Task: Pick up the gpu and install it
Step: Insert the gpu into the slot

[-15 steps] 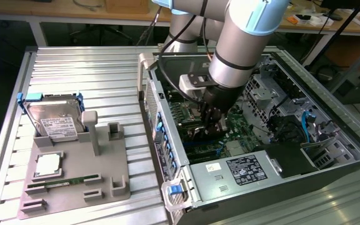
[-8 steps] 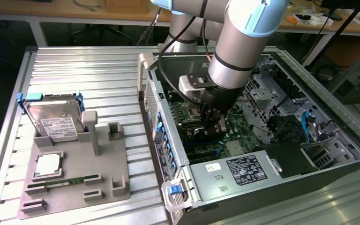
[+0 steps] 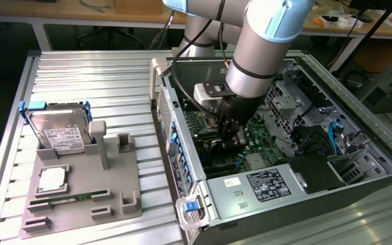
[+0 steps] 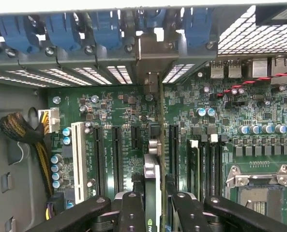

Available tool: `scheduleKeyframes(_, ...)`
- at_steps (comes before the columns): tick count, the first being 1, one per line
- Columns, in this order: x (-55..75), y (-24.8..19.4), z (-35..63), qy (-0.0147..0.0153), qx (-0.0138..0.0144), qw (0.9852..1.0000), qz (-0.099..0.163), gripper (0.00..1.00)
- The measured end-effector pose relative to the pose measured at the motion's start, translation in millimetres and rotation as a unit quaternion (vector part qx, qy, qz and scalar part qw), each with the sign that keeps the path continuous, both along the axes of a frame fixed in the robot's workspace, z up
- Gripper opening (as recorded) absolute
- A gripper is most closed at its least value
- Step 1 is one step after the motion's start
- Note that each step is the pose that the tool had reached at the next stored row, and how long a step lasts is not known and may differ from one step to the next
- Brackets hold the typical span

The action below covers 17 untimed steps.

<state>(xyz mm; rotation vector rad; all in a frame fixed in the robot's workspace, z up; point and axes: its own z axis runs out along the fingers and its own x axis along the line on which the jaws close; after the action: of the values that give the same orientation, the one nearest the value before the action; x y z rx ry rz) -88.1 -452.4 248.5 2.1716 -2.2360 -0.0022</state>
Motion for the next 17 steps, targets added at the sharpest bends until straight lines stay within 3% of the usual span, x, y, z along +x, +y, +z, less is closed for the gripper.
scheduleKeyframes(17, -0.4, 0.0, -4.5, 0.0000, 0.0000, 1.0000, -0.001, 0.27)
